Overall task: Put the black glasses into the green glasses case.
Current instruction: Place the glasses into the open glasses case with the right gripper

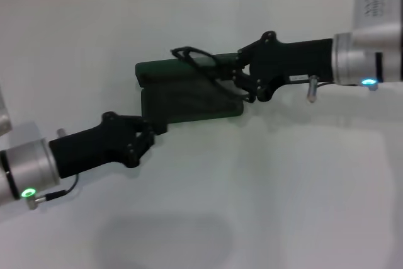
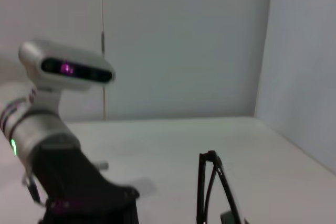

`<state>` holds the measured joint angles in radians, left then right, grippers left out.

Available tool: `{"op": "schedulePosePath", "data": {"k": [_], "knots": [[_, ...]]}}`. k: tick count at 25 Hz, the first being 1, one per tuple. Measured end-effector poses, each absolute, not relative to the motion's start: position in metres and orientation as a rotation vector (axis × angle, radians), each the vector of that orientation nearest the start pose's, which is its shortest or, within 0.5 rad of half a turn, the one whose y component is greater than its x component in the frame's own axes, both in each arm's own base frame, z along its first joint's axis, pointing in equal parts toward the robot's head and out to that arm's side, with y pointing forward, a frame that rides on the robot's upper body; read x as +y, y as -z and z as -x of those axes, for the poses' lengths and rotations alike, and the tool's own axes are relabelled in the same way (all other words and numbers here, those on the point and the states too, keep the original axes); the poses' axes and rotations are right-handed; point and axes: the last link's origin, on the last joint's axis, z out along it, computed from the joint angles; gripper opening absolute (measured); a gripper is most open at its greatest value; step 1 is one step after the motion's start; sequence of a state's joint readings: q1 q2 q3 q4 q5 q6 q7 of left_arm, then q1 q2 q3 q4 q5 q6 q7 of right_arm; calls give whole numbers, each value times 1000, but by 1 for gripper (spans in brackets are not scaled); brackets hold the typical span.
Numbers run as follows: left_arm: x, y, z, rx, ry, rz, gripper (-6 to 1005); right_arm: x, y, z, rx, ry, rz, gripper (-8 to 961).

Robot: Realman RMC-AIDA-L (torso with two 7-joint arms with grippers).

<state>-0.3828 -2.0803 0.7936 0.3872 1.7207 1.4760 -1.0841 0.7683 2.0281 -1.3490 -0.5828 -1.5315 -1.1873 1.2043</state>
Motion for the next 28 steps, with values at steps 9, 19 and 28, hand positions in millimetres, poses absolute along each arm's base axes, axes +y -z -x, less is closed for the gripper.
{"op": "schedulePosePath", "data": {"k": [9,19,28], "knots": [[266,23,324,-731,811,2483,9,398,91,-134,-212,-341,2833,62],[267,27,317,-716,834,2505,9,402,101,-130,-298,-225,2776,79],[267,28,313,-708,853,2515,10,402,103,-132,-304,-204,2769,103]]}}
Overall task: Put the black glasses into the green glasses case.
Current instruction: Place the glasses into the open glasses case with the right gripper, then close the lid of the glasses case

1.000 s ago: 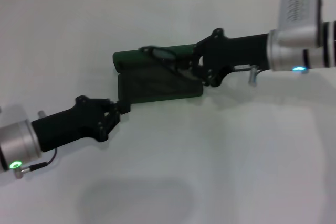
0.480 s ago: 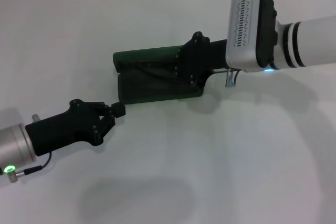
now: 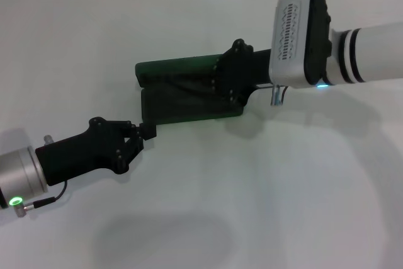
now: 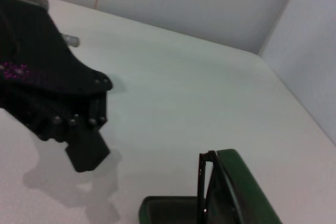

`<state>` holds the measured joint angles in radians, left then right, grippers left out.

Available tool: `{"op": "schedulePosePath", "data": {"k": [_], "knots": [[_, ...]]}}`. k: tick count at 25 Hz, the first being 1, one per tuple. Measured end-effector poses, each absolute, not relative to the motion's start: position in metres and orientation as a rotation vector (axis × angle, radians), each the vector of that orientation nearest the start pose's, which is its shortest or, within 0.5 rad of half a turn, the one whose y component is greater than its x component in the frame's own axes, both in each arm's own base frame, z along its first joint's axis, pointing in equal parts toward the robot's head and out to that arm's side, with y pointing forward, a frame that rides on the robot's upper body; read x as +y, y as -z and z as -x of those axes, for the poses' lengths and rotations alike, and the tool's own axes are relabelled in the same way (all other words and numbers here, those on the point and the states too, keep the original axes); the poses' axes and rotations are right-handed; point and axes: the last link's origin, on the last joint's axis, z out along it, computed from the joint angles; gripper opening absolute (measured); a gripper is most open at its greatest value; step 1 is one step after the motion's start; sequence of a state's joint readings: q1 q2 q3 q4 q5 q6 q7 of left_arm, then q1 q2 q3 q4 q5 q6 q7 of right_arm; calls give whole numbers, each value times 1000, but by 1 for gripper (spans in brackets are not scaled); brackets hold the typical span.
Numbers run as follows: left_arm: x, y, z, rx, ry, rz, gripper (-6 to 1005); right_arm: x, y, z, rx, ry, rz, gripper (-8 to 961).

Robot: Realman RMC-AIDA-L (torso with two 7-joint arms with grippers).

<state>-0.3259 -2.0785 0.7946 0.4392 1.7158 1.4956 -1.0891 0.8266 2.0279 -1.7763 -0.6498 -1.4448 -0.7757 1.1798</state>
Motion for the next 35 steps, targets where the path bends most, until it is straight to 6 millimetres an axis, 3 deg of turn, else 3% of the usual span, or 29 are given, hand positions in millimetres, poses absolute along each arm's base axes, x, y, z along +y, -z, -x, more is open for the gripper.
{"op": "schedulePosePath", "data": {"k": [8,14,17,20,23,28,35], "knots": [[268,29,312,-703,859,2519,10,401,107,-131,-321,-193,2762,124],[267,29,312,-707,861,2521,10,401,106,-128,-311,-216,2758,192],[266,29,311,-708,867,2523,11,399,103,-125,-279,-273,2755,226],[266,30,310,-709,877,2520,11,393,85,-130,-160,-436,2740,250],[271,32,306,-705,882,2524,11,385,59,-154,-12,-585,2710,252],[289,38,298,-720,863,2523,11,364,18,-214,278,-775,2606,295],[307,41,290,-771,833,2527,12,322,0,-277,470,-863,2513,395]]}}
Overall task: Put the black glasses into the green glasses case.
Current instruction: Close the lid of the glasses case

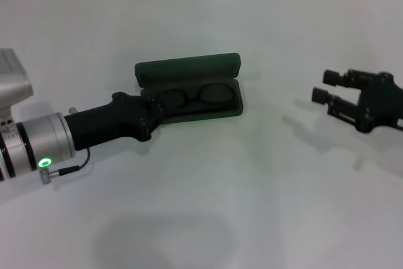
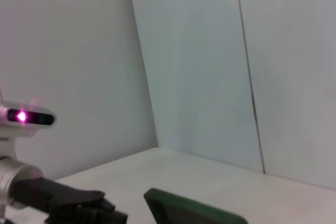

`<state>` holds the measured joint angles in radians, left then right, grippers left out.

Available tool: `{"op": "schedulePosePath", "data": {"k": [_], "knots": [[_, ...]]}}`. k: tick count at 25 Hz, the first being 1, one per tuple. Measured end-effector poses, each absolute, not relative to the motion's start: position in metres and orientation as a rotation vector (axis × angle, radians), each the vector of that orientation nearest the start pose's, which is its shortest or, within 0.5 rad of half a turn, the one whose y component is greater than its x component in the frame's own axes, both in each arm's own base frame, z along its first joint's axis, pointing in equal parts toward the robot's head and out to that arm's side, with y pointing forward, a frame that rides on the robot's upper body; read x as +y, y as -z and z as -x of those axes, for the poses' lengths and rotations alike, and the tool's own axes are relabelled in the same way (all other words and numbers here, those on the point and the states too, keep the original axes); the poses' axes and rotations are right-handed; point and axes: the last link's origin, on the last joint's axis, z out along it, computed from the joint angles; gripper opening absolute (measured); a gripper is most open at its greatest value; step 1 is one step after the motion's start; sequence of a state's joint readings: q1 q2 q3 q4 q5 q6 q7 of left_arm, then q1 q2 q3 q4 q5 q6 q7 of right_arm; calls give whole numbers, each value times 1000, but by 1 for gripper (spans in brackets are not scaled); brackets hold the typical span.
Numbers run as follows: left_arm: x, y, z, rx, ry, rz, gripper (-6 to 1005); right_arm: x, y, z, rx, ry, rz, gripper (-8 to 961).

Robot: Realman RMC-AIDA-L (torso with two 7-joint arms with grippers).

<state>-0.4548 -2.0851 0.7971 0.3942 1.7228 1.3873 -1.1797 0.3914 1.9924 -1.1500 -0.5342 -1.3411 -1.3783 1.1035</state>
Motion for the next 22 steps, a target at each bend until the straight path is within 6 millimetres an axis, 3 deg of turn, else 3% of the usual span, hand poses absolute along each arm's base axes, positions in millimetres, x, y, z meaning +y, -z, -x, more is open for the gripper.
{"op": "schedulePosePath", "data": {"k": [9,14,20,22], "knots": [[333,42,305,-883,652,2411,12,288,4,-303,494,-834,2531,548],[343,42,305,-883,607,2390,12,281,12,-303,483,-809,2600,641],[350,42,311,-887,534,2352,13,280,16,-299,473,-820,2622,884],[351,42,313,-890,519,2338,13,280,16,-298,469,-826,2626,885]]}}
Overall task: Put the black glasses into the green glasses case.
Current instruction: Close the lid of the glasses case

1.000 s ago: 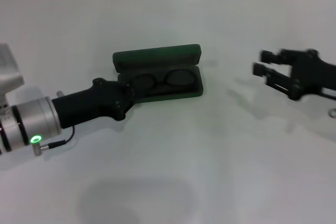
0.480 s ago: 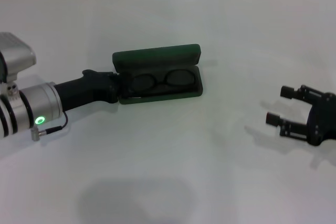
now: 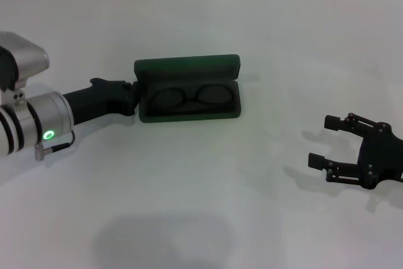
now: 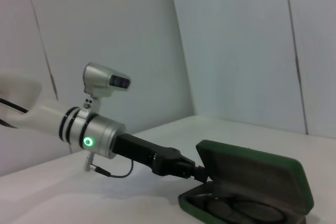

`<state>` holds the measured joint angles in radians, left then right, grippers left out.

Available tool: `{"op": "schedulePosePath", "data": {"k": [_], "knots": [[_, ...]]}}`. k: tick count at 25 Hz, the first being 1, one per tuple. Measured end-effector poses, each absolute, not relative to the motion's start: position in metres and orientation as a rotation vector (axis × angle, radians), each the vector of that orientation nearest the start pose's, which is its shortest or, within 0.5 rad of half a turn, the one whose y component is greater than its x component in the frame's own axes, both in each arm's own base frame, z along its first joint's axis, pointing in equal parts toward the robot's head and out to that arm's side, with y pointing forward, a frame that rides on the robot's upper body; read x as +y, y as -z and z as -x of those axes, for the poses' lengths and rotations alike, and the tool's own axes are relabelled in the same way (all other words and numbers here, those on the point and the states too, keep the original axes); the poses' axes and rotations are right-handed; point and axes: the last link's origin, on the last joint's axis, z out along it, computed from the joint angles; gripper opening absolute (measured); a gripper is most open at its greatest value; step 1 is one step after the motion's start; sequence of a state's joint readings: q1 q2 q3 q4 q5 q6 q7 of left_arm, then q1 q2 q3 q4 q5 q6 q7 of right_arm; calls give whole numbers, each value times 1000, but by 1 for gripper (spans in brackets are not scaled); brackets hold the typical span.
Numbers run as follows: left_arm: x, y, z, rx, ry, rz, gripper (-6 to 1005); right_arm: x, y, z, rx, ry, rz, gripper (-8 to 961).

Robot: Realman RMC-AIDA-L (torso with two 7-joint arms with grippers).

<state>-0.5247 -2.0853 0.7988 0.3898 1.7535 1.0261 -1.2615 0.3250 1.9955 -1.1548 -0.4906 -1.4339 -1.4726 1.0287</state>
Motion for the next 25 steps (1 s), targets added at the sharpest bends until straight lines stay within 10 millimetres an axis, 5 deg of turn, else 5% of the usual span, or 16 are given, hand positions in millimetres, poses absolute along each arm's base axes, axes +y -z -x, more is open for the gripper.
{"op": "schedulePosePath", "data": {"k": [15,25], "knots": [[364,36,304,-908,552,2311,14,283,15,-295,452,-835,2630,886],[345,-16,283,-1063,791,2345,14,284,12,-299,446,-810,2616,886]]}}
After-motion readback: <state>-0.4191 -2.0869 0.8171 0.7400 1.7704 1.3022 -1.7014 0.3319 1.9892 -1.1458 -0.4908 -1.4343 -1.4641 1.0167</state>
